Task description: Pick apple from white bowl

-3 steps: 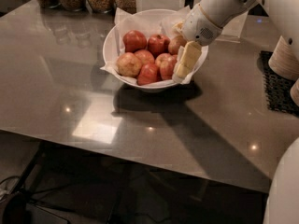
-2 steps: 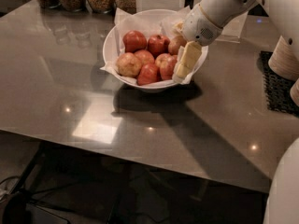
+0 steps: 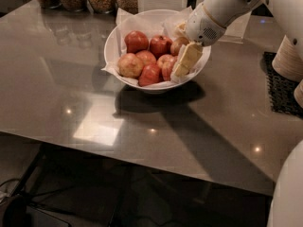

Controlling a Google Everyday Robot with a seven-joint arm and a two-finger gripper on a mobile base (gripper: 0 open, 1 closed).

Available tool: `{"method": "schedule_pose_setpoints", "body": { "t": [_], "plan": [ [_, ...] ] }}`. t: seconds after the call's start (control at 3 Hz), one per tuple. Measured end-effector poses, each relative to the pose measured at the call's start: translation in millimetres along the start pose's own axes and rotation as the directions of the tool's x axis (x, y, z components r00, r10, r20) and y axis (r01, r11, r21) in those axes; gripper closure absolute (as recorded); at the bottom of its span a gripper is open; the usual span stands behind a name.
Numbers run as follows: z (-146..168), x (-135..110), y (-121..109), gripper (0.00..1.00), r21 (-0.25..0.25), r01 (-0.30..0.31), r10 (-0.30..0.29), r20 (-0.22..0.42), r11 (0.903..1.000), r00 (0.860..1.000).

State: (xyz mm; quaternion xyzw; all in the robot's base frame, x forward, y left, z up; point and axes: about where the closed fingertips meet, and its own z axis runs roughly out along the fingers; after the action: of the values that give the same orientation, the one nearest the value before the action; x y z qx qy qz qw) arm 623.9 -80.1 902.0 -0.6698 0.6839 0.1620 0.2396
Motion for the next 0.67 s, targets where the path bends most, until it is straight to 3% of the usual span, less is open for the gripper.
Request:
{"method": "schedule_pose_setpoints", "body": {
  "t": [0.67],
  "plan": [
    [0.0, 0.0, 0.0, 0.89, 0.0, 0.0, 0.0, 0.0, 1.0, 1.0]
  ]
}}
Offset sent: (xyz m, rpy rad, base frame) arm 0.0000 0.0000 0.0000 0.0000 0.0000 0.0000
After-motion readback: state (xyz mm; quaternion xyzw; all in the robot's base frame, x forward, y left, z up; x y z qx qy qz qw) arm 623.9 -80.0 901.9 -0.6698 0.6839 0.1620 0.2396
